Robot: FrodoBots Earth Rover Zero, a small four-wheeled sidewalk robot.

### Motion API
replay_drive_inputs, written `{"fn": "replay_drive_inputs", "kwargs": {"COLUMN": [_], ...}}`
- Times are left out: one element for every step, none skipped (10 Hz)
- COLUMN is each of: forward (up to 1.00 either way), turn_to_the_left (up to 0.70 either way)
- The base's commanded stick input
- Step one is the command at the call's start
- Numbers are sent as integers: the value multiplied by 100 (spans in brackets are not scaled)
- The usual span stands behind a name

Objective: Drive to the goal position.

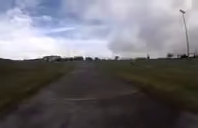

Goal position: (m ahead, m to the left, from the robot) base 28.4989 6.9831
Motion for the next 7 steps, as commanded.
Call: {"fn": "replay_drive_inputs", "kwargs": {"forward": [100,100,100,100,100,100,100], "turn_to_the_left": [0,0,0,0,0,0,0]}}
